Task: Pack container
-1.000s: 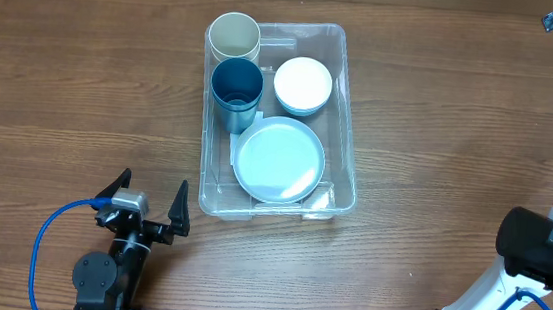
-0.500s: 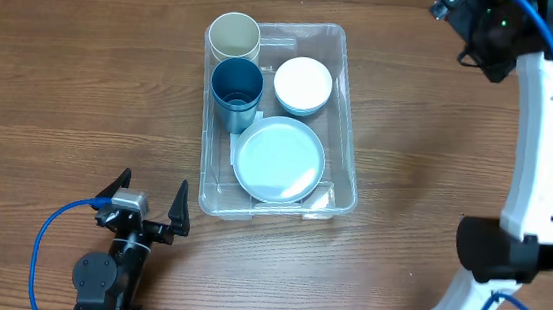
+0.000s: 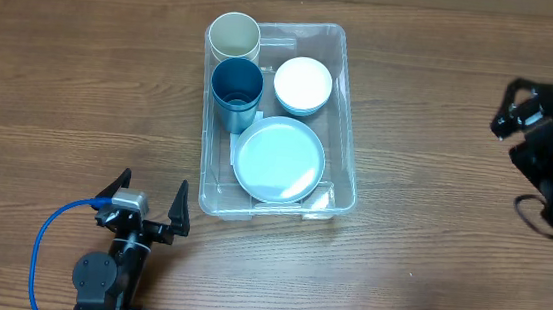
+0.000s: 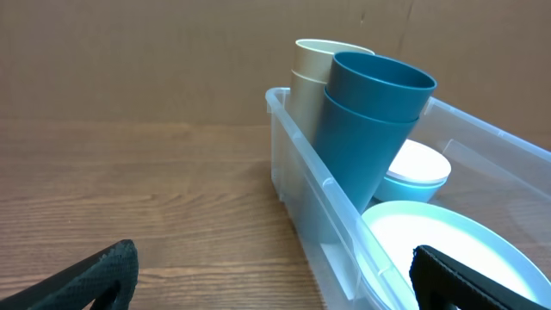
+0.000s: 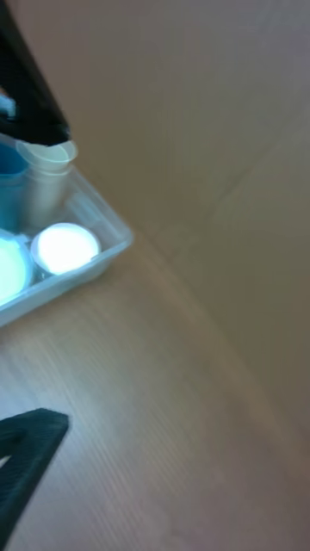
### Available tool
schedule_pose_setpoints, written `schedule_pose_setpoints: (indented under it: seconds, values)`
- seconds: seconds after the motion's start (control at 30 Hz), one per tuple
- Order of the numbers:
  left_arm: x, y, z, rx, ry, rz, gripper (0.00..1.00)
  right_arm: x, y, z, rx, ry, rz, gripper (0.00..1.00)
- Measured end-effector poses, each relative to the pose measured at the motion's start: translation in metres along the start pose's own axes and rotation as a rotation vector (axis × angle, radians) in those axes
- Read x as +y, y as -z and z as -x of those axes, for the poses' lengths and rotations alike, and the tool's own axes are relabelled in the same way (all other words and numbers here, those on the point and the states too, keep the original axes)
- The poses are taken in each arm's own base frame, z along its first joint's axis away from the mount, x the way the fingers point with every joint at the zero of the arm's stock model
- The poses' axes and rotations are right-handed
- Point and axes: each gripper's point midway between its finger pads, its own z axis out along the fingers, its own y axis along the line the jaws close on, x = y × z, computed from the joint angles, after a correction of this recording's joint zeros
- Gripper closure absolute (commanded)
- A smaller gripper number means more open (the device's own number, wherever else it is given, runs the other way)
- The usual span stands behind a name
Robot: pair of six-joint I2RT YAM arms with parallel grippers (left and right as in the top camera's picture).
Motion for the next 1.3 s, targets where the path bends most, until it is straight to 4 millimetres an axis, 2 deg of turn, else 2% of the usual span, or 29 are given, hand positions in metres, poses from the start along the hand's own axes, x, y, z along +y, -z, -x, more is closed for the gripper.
schedule_pose_setpoints:
  seconds: [0.1, 0.17, 0.23, 0.3, 0.33, 0.4, 0.5, 0.6, 0.77, 0.87, 0.97, 1.1, 1.3]
  values:
    - [0.000, 0.000, 0.000, -0.002, -0.003, 0.000, 0.00, -0.016, 0.019, -0.010, -0.159, -0.018, 0.131, 0.00]
    - [0.000, 0.000, 0.000, -0.002, -0.003, 0.001, 0.00, -0.028, 0.015, -0.025, -0.219, -0.027, 0.192, 0.00]
    - [0.000, 0.000, 0.000, -0.003, -0.002, 0.003, 0.00, -0.047, -0.001, -0.055, -0.237, -0.015, 0.230, 0.00]
    - [0.001, 0.000, 0.000, -0.002, -0.003, 0.003, 0.00, -0.053, -0.014, -0.072, -0.271, 0.023, 0.291, 0.00]
    - [0.000, 0.000, 0.000, -0.002, -0.003, 0.003, 0.00, -0.059, -0.023, -0.089, -0.294, 0.071, 0.338, 0.00]
    - [0.001, 0.000, 0.000, -0.003, -0.003, 0.003, 0.00, -0.058, -0.025, -0.100, -0.370, 0.132, 0.428, 0.00]
    - [0.001, 0.000, 0.000, -0.003, -0.003, 0.003, 0.00, -0.076, -0.043, -0.132, -0.399, 0.202, 0.467, 0.00]
    - [0.001, 0.000, 0.000, -0.003, -0.003, 0.003, 0.00, -0.090, -0.061, -0.152, -0.418, 0.268, 0.457, 0.00]
    - [0.001, 0.000, 0.000, -0.003, -0.003, 0.003, 0.00, -0.117, -0.080, -0.158, -0.471, 0.305, 0.381, 0.00]
    - [0.001, 0.000, 0.000, -0.003, -0.003, 0.003, 0.00, -0.123, -0.085, -0.158, -0.499, 0.313, 0.366, 0.00]
    - [0.001, 0.000, 0.000, -0.003, -0.003, 0.003, 0.00, -0.139, -0.105, -0.177, -0.443, 0.331, 0.325, 0.00]
    - [0.001, 0.000, 0.000, -0.003, -0.003, 0.003, 0.00, -0.153, -0.117, -0.196, -0.357, 0.383, 0.266, 0.00]
    - [0.001, 0.000, 0.000, -0.003, -0.003, 0.003, 0.00, -0.152, -0.118, -0.198, -0.364, 0.485, 0.258, 0.00]
